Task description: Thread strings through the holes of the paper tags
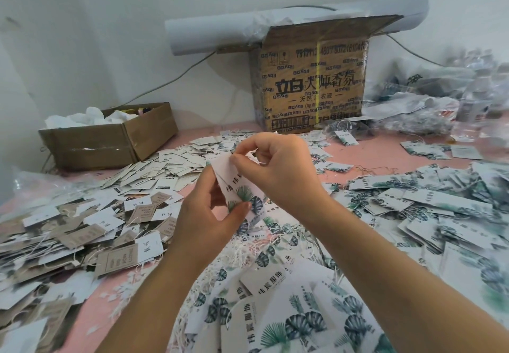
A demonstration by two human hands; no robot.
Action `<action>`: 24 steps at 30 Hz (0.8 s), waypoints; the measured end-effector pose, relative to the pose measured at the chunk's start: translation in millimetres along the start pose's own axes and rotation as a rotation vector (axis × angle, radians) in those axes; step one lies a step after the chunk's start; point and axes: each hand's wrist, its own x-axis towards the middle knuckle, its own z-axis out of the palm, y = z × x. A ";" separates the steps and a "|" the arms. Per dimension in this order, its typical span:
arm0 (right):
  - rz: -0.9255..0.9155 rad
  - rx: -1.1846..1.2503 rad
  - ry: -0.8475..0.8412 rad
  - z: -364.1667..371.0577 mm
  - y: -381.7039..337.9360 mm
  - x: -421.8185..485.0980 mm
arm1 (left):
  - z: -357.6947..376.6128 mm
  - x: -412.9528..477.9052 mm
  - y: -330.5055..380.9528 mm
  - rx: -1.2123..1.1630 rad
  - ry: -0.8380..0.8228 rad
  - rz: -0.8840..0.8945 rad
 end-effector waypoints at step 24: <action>0.022 -0.035 -0.248 2.9 0.7 0.7 | -3.9 2.3 -0.8 -0.128 0.146 0.090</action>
